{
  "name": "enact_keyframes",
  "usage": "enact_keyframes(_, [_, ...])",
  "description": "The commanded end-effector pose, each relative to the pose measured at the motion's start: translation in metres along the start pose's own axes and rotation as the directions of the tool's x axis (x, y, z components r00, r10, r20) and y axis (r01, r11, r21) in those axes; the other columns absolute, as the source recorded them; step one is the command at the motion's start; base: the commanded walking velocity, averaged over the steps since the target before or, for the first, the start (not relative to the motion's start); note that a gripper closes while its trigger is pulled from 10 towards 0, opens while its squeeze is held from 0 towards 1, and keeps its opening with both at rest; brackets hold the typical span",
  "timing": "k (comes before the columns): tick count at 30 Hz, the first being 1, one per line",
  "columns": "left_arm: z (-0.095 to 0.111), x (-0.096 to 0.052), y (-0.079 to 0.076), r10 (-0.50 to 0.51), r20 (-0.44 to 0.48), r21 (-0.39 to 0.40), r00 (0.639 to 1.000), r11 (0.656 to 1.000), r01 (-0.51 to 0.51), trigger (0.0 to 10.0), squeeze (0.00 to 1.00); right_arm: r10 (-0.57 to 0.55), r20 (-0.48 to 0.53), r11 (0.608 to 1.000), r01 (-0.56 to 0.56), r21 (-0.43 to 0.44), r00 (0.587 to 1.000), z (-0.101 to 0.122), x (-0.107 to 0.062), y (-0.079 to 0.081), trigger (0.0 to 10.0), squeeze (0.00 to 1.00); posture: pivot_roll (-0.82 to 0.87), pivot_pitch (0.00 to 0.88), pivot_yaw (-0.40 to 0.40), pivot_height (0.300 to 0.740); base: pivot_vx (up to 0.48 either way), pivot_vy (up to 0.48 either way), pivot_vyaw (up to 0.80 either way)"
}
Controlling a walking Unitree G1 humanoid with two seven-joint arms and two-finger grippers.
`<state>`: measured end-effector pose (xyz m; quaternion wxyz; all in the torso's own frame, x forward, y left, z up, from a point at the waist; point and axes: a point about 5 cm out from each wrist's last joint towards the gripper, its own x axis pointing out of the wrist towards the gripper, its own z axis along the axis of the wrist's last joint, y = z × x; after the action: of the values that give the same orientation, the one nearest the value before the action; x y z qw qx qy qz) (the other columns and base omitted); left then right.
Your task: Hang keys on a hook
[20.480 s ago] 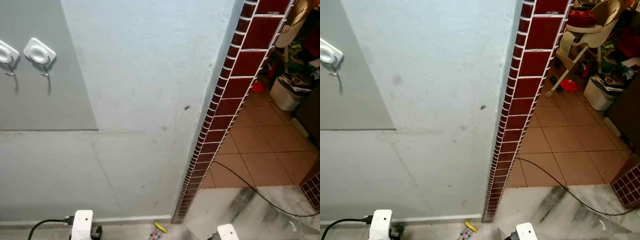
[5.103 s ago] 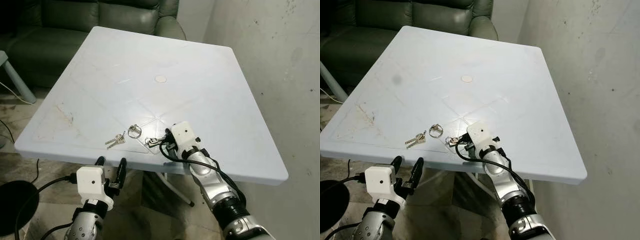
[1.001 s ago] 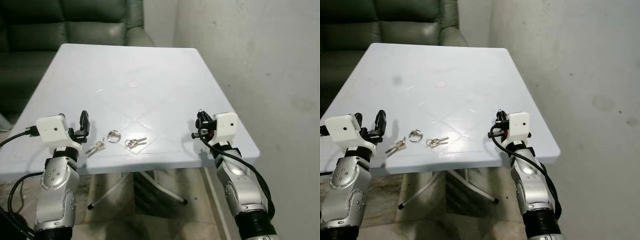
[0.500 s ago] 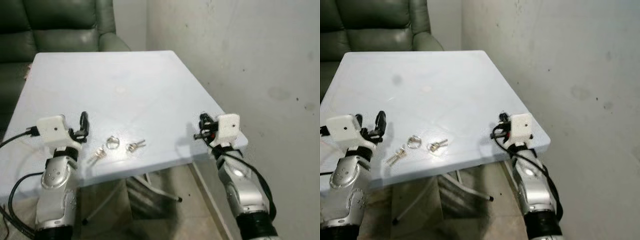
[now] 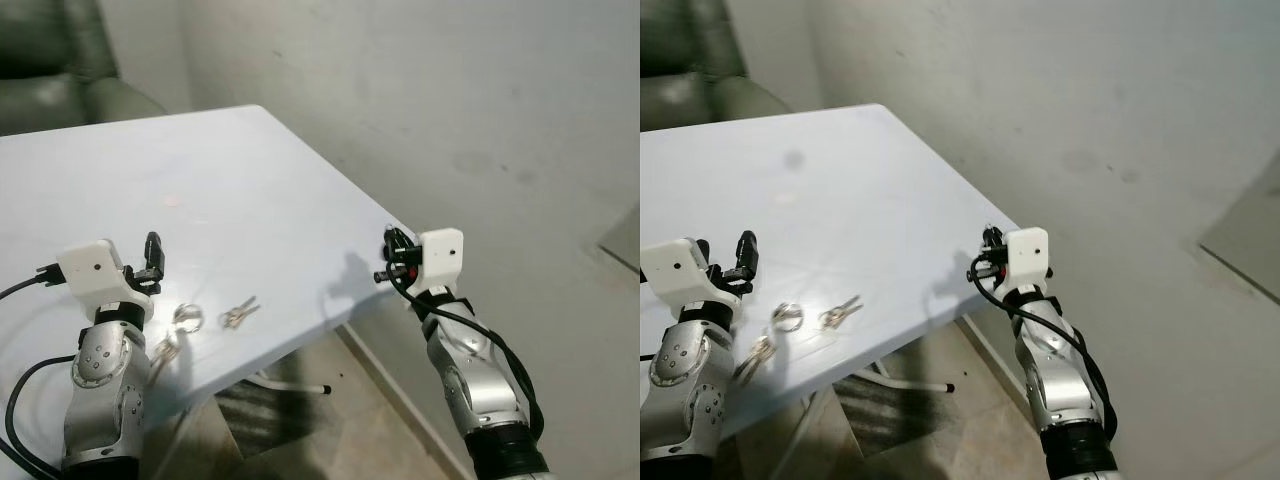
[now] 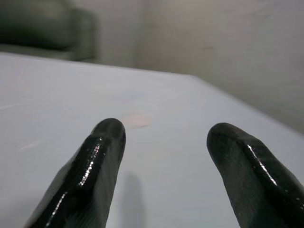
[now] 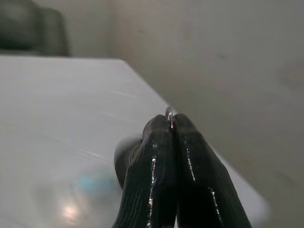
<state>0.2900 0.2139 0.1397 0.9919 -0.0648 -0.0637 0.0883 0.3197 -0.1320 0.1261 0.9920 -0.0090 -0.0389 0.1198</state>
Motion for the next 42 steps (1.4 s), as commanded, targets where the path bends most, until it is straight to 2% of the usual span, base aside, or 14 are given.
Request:
enact_keyframes(1, [-0.002,-0.002,0.007,0.026,-0.011,0.012,1.000,1.000,-0.026,10.0,0.00,0.005,0.018,1.000,-0.005,0.005,1.000,0.005,0.002,0.001,10.0,0.00,-0.06,0.000,-0.046,0.728,0.000,0.000,-0.77])
enact_keyframes(13, [-0.001,-0.002,0.007,0.026,-0.016,0.041,1.000,0.999,-0.025,10.0,0.00,0.007,0.015,1.000,-0.007,0.008,1.000,0.004,0.001,0.002,10.0,0.00,-0.06,0.000,-0.043,0.728,0.000,0.000,-0.77])
enact_keyframes(27, [0.000,-0.002,0.004,0.001,-0.016,0.019,1.000,1.000,-0.001,10.0,0.00,-0.016,0.010,1.000,0.016,0.003,1.000,0.004,-0.001,-0.003,10.0,0.00,-0.07,0.000,-0.034,0.728,0.000,0.000,-0.77])
enact_keyframes(33, [-0.004,-0.002,0.003,0.011,-0.049,0.030,0.999,1.000,-0.009,10.0,0.00,-0.028,0.007,0.999,0.028,0.016,1.000,0.004,-0.001,-0.004,10.0,0.00,-0.08,0.000,-0.035,0.728,0.000,0.000,-0.73])
enact_keyframes(38, [-0.007,-0.003,0.002,0.004,-0.074,0.032,0.997,0.999,-0.002,10.0,0.00,-0.079,-0.052,0.994,0.083,0.067,0.995,-0.001,-0.001,-0.008,10.0,0.00,-0.08,0.000,-0.038,0.728,0.000,0.000,0.00])
enact_keyframes(42, [-0.006,-0.005,0.000,-0.015,-0.068,0.035,0.998,0.999,0.017,10.0,0.00,-0.157,-0.118,0.987,0.161,0.022,0.980,-0.006,0.000,-0.012,10.0,0.00,-0.08,0.000,-0.037,0.728,0.000,0.000,0.00])
